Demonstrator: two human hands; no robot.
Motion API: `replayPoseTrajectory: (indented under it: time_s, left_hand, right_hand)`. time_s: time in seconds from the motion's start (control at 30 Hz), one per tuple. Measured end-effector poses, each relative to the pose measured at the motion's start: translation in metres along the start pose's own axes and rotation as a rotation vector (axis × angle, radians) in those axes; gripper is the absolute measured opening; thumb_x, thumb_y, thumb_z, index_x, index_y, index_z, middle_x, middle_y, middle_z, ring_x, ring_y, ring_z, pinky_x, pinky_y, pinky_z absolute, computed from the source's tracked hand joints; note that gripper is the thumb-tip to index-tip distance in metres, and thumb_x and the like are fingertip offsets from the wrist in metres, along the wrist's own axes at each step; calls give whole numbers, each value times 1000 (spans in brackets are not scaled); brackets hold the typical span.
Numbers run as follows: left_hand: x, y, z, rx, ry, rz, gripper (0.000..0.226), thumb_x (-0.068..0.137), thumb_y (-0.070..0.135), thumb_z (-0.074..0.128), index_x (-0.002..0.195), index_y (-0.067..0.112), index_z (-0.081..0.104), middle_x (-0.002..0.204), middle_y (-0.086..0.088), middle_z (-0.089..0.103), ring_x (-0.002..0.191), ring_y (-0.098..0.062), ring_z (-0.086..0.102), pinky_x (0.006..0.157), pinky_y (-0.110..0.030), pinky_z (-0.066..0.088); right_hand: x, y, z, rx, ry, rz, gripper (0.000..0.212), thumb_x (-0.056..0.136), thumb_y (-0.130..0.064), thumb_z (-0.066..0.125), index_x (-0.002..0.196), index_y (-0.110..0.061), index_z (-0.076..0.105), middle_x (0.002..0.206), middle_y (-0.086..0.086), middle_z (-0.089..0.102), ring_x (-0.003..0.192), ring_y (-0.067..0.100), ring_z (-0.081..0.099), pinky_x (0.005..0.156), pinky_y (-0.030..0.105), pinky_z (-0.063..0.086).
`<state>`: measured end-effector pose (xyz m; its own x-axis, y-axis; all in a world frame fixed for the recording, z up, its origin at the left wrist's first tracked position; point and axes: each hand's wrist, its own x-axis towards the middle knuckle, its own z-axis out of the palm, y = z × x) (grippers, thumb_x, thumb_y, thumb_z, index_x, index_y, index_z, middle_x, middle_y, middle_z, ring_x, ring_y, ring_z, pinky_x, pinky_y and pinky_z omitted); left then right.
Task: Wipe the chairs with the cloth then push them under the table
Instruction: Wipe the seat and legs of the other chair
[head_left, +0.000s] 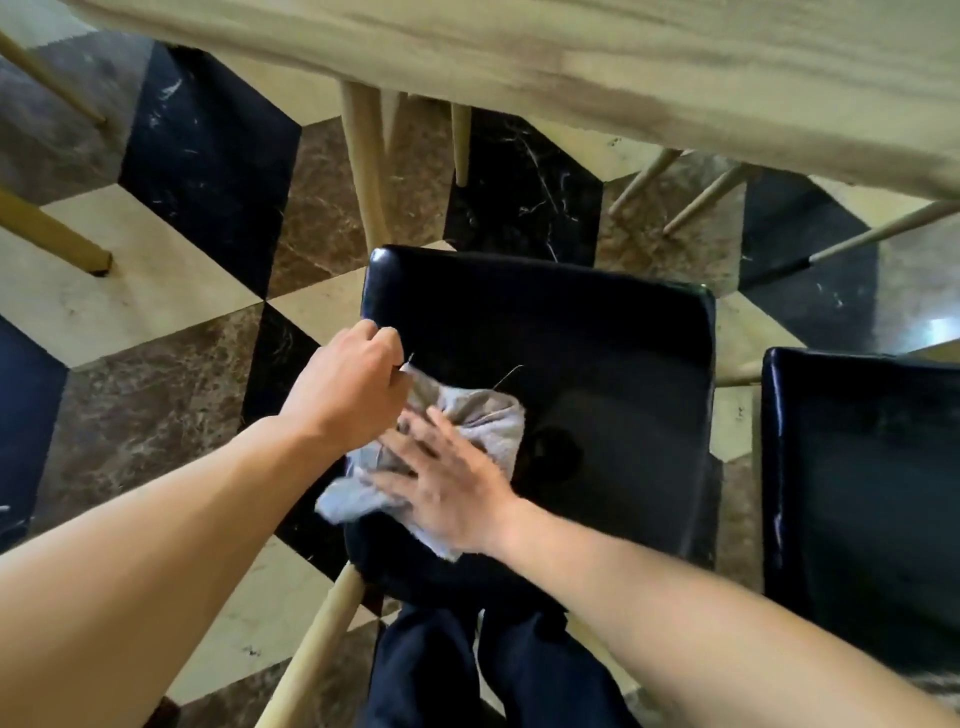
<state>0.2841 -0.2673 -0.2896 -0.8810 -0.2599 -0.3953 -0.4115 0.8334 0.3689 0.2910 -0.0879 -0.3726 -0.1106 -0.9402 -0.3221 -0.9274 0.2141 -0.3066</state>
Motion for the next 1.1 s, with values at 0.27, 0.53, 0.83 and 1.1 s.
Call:
replayPoseTrajectory:
  time_s: [0.27, 0.53, 0.83, 1.1]
  left_hand:
    - [11, 35, 4, 36, -24, 15, 20, 92, 20, 54, 107, 11, 63, 102, -7, 55, 93, -32, 57, 79, -43, 51]
    - [28, 68, 12, -14, -66, 32, 20, 92, 21, 52, 107, 13, 62, 104, -4, 56, 100, -29, 55, 87, -46, 50]
    - [36, 72, 18, 29, -71, 49, 21, 91, 17, 54, 108, 10, 63, 104, -7, 58, 98, -32, 56, 84, -47, 51]
    - [44, 106, 23, 58, -133, 136, 22, 90, 18, 56, 110, 11, 61, 107, -7, 57, 104, -32, 54, 85, -45, 49]
  right_hand:
    - [-92, 27, 25, -198, -59, -228, 59, 103, -41, 42, 159, -43, 21, 172, 6, -2, 157, 38, 3, 125, 59, 2]
    - [-127, 149, -1, -109, 194, 428, 60, 96, -49, 49, 154, -41, 38, 168, 8, 22, 153, 37, 24, 117, 66, 24]
    - [-65, 135, -9, 20, 337, 713, 57, 102, -51, 40, 157, -40, 31, 170, 7, 14, 155, 40, 12, 121, 63, 14]
    - [-125, 83, 21, -117, 41, -51, 62, 100, -58, 42, 158, -42, 26, 172, 6, 3, 157, 36, 3, 124, 59, 7]
